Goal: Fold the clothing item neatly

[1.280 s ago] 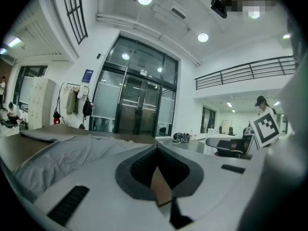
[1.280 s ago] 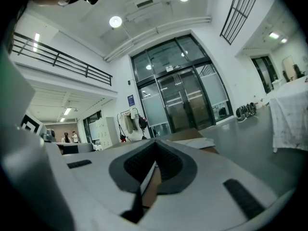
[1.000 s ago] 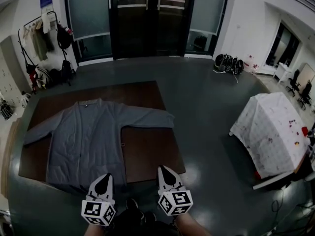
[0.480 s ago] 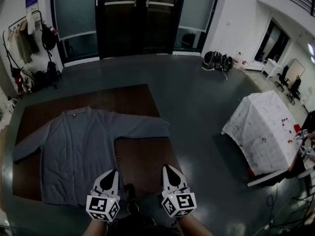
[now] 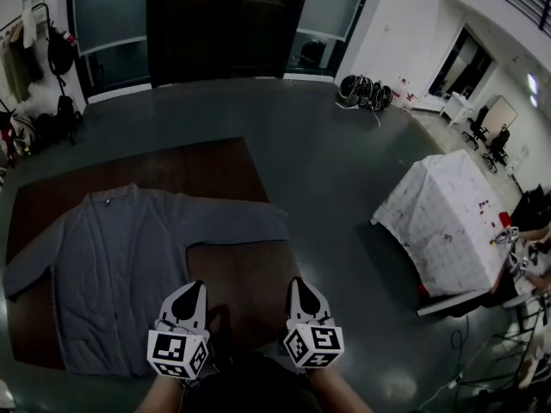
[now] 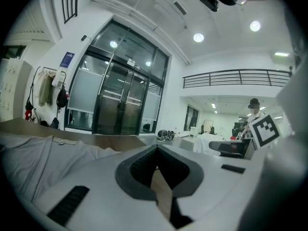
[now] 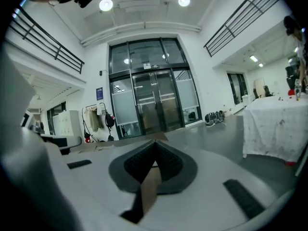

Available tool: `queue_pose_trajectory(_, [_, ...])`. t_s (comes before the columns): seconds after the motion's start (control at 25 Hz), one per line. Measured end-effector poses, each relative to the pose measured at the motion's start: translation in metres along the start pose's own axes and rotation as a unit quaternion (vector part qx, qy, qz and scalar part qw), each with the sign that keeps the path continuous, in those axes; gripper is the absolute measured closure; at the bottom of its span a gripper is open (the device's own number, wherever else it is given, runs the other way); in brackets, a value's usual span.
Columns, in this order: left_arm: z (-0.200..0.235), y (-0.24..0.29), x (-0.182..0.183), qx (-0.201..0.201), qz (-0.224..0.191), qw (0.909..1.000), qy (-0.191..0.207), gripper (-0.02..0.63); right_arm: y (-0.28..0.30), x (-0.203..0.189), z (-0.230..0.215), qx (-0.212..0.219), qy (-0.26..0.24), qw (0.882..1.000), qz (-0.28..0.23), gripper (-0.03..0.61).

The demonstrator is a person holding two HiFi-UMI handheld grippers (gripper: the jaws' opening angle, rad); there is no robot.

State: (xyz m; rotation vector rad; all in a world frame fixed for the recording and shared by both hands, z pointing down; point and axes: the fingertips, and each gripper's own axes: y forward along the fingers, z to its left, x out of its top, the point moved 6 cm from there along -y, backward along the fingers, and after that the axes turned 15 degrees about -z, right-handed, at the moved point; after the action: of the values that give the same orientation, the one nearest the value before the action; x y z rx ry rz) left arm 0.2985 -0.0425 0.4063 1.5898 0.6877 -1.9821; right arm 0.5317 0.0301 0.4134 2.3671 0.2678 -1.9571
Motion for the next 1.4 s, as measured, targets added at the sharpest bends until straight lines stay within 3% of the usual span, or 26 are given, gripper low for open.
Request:
queue_pose_trajectory(0.2, [0.01, 0.025, -0.011, 0.015, 0.007, 0.9998, -0.011, 0.606, 0.031, -0.007, -0.02, 0.0, -0.002, 1.0, 0.014, 0.591])
queue_pose_trajectory(0.4, [0.009, 0.051, -0.012, 0.024, 0.012, 0.9996, -0.013, 0.606, 0.065, -0.007, -0.028, 0.034, 0.016, 0.999, 0.0, 0.591])
queue_pose_trajectory(0.52, [0.005, 0.074, -0.011, 0.028, 0.017, 0.9995, -0.005, 0.606, 0.087, -0.008, -0.039, 0.044, 0.023, 0.999, 0.013, 0.591])
queue_pose_trajectory(0.68, [0.001, 0.107, -0.012, 0.023, -0.009, 0.9996, -0.01, 0.606, 0.116, -0.018, -0.063, 0.043, 0.017, 0.998, 0.038, 0.591])
queue_pose_trajectory(0.84, [0.004, 0.137, -0.029, 0.032, 0.007, 0.9994, 0.009, 0.606, 0.139, -0.034, -0.091, 0.033, 0.027, 0.997, 0.065, 0.587])
queue_pose_trajectory(1.04, [0.017, 0.166, -0.053, 0.062, 0.039, 0.9973, 0.012, 0.606, 0.165, -0.066, -0.119, 0.039, 0.038, 0.991, 0.12, 0.524])
queue_pose_trajectory(1.4, [0.022, 0.202, -0.097, 0.075, 0.092, 0.9929, 0.01, 0.606, 0.193, -0.131, -0.135, 0.075, 0.058, 0.969, 0.23, 0.414])
